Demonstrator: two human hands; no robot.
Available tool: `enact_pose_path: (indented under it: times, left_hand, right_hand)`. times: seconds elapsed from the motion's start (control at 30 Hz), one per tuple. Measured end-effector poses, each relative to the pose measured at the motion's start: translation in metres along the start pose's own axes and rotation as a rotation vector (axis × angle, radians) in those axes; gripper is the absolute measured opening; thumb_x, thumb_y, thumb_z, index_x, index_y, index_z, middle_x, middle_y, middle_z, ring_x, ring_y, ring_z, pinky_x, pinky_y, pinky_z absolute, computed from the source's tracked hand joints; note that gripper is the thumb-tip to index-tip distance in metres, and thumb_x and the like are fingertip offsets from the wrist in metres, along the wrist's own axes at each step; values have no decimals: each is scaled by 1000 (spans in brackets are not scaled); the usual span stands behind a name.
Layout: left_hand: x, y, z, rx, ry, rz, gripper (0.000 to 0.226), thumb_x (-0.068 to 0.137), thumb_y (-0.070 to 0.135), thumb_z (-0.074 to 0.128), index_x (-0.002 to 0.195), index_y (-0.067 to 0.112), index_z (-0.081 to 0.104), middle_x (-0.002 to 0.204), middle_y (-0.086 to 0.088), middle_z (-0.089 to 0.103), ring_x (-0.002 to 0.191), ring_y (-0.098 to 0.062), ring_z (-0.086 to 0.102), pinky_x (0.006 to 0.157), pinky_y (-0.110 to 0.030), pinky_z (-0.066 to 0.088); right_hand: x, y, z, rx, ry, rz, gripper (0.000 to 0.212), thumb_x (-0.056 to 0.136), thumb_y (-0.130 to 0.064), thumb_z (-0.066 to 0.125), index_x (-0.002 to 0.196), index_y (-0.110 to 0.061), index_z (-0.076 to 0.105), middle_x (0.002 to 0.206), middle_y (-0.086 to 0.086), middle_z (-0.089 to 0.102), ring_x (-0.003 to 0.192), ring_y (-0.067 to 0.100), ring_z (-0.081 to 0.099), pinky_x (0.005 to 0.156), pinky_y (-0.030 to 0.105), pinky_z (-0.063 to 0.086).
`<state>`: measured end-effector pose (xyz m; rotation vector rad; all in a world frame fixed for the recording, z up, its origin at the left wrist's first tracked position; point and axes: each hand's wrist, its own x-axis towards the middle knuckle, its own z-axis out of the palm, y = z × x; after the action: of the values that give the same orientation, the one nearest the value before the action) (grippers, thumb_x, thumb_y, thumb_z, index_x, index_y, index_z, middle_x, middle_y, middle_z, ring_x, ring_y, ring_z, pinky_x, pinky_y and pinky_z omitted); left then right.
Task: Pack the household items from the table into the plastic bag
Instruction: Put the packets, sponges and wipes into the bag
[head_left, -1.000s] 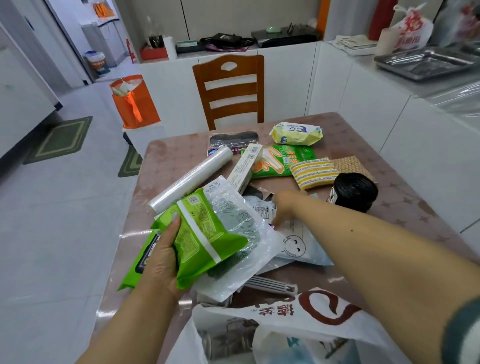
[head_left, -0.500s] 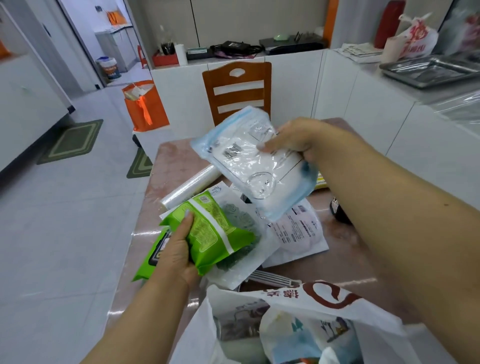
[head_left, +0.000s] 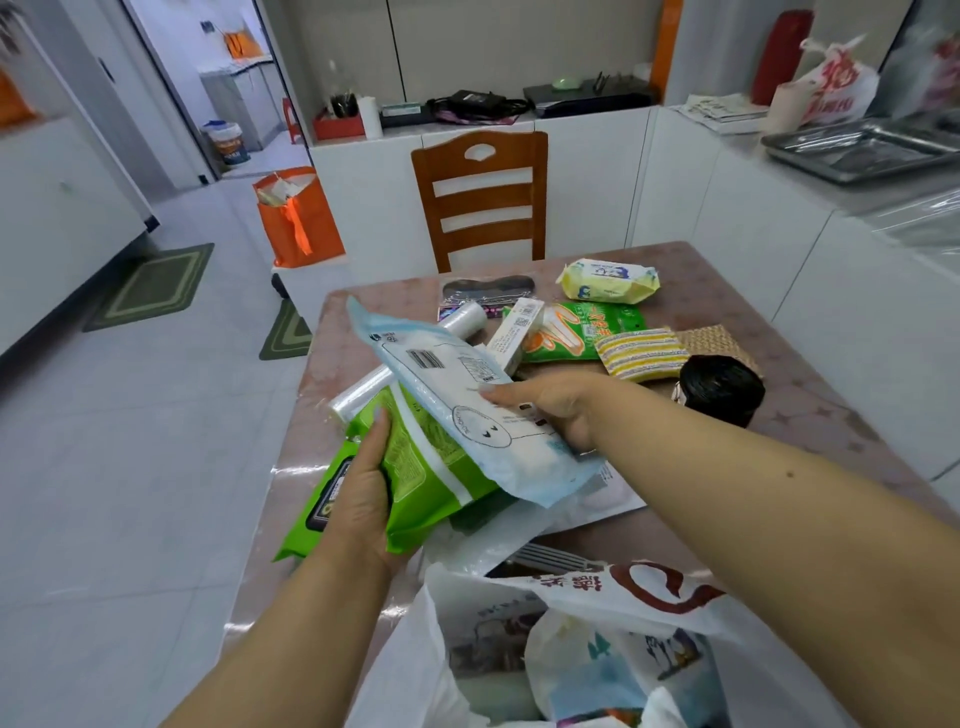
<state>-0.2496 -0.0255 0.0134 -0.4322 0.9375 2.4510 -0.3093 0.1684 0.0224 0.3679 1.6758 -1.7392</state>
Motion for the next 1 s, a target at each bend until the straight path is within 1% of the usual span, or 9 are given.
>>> enact_pose_path:
  times: [0.07, 0.23, 0.4, 0.53, 0.67, 0.73, 0.8, 0.9, 1.0]
  left_hand:
    - [1, 0, 1, 2, -6, -3, 58, 90, 53, 50, 132, 15, 58, 126, -18, 64, 113, -37, 62, 80, -56, 55]
    - [5, 1, 0, 46, 18, -26, 54, 91, 54, 47, 125, 15, 63, 117, -16, 68, 97, -32, 69, 66, -50, 60]
    - [9, 5, -13, 37, -17, -81, 59, 91, 60, 45, 128, 18, 62, 124, -16, 66, 107, -36, 65, 81, -54, 56]
    - [3, 4, -21, 31, -69, -120, 60, 87, 54, 56, 133, 15, 57, 134, -16, 59, 121, -36, 57, 93, -54, 50]
    - [1, 6, -28, 70, 65, -54, 60, 79, 42, 64, 131, 13, 58, 130, -15, 62, 118, -34, 59, 79, -52, 57]
    - [0, 7, -28, 84, 91, 2, 59, 77, 38, 66, 131, 14, 59, 130, -13, 62, 121, -33, 57, 93, -54, 51]
    - [-2, 10, -26, 76, 113, 48, 67, 69, 35, 75, 131, 13, 59, 131, -13, 62, 124, -32, 55, 102, -56, 43]
    - [-3, 15, -27, 28, 121, 101, 97, 38, 27, 96, 127, 10, 61, 126, -13, 65, 118, -30, 61, 91, -59, 49]
    - [-9, 23, -27, 41, 169, 151, 38, 67, 31, 81, 99, 11, 76, 107, -10, 74, 96, -28, 71, 71, -56, 57]
  right_hand:
    - [-3, 3, 3, 109, -62, -28, 19, 78, -26, 71, 90, -11, 70, 79, 8, 76, 69, 21, 72, 78, 36, 56]
    - [3, 8, 5, 290, -93, -76, 22, 76, -14, 67, 96, -6, 69, 83, 11, 75, 73, 22, 73, 83, 41, 55]
    - [2, 12, 4, 284, -27, -98, 13, 93, -8, 54, 91, -5, 67, 70, 10, 74, 60, 20, 73, 61, 37, 59]
    - [-5, 6, 3, 254, 12, -137, 11, 92, -5, 57, 90, -4, 67, 68, 12, 74, 58, 22, 72, 56, 39, 59]
    - [-14, -6, -3, 182, 60, -161, 7, 89, -6, 61, 90, -4, 68, 70, 12, 74, 59, 22, 72, 58, 41, 59]
    - [-19, -10, -4, 176, 68, -166, 7, 89, -6, 61, 90, -4, 68, 70, 13, 74, 58, 23, 72, 57, 40, 60]
    - [-22, -11, -5, 176, 87, -175, 9, 88, -7, 63, 94, -4, 68, 72, 13, 74, 60, 24, 72, 58, 40, 60]
    - [-27, -11, -8, 182, 152, -203, 12, 85, -6, 65, 97, -7, 69, 75, 13, 74, 64, 25, 72, 65, 45, 59]
    - [-34, -11, -17, 228, 251, -221, 14, 83, -3, 67, 97, -7, 68, 72, 13, 74, 60, 25, 72, 59, 46, 60]
